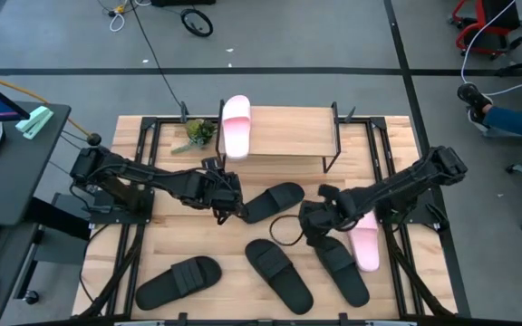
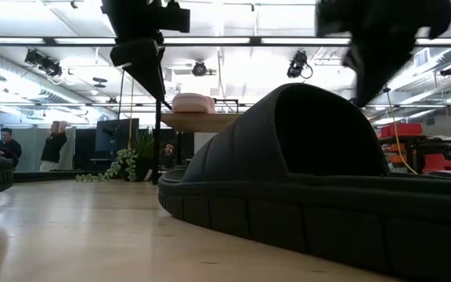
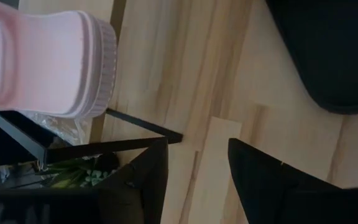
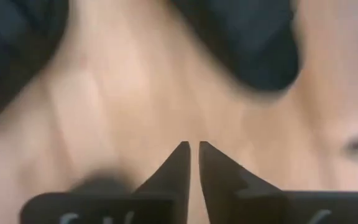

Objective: Pick and place slides into the shelf
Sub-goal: Put the pink slide on the shelf

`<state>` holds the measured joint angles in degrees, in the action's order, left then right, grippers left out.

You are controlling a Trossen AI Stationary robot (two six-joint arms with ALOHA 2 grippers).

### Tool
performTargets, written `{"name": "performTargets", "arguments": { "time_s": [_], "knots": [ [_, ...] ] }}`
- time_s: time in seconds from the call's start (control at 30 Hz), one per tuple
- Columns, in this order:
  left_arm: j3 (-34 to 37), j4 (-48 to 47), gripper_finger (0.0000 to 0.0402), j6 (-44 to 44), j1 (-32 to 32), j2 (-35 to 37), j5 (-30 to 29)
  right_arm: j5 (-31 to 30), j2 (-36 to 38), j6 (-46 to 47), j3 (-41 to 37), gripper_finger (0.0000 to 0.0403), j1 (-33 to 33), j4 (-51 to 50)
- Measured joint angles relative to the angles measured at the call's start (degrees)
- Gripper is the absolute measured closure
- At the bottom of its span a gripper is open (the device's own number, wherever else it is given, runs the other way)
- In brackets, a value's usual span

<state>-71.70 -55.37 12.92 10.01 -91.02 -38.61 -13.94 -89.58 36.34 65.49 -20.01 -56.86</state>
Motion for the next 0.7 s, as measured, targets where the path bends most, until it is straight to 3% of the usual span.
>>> {"name": "performTargets", "arguments": {
  "time_s": [0.2,0.3,0.4,0.57,0.7],
  "knots": [
    [0.0,-0.2,0.023,3.7,-1.4,0.0,3.4,12.7,-2.9,3.1,0.0,0.0301,-2.2,-10.6],
    [0.0,-0.7,0.0234,6.1,-1.5,0.0,3.8,15.2,-4.2,3.3,-0.2,0.0273,-5.7,-14.1],
    [0.0,-0.8,0.0239,8.1,-1.4,0.0,3.9,12.5,-4.7,7.7,-1.0,0.0254,-9.9,-18.0],
    [0.0,-0.8,0.0249,11.0,-0.8,0.0,3.9,2.2,-4.9,23.3,-2.7,0.0249,-16.0,-23.2],
    [0.0,-0.8,0.0257,10.9,-0.8,0.0,3.9,0.9,-4.9,25.1,-4.2,0.0251,-18.9,-22.1]
  ]
}}
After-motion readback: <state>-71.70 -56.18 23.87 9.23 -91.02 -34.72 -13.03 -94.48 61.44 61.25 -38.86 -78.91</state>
